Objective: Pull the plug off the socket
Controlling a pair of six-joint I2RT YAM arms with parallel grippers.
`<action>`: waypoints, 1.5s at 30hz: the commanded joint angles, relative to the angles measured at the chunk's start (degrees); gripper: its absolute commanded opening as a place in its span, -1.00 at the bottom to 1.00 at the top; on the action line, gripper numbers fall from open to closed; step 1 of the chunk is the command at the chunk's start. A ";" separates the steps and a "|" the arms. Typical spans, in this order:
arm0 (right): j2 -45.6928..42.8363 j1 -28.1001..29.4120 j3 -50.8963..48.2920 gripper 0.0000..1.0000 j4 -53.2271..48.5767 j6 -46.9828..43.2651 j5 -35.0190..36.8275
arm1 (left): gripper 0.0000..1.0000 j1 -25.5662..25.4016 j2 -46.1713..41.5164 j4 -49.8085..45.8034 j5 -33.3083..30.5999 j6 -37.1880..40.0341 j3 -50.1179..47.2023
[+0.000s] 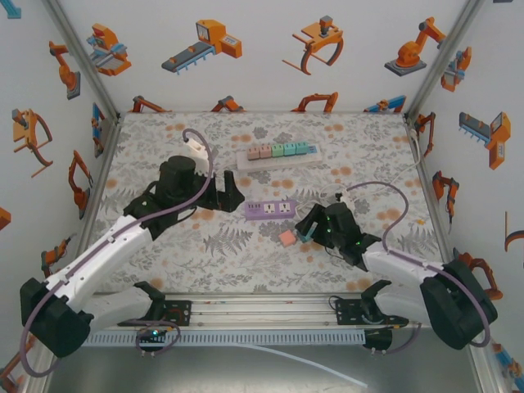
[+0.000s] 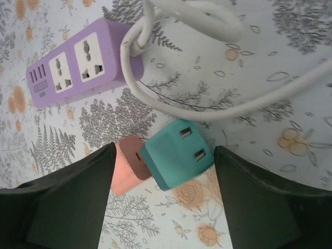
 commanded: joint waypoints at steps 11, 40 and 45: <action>3.08 -8.03 35.15 0.67 -24.38 -25.25 16.62 | 0.94 9.44 23.38 -4.90 -19.49 -19.80 20.46; 71.60 -26.75 94.14 -0.21 -40.02 -18.76 -18.60 | 0.21 15.51 70.77 -14.17 3.69 -24.08 57.70; 69.15 -26.28 87.57 -0.28 -37.69 -19.80 -19.32 | 0.05 15.25 71.44 -13.91 3.49 -23.26 54.97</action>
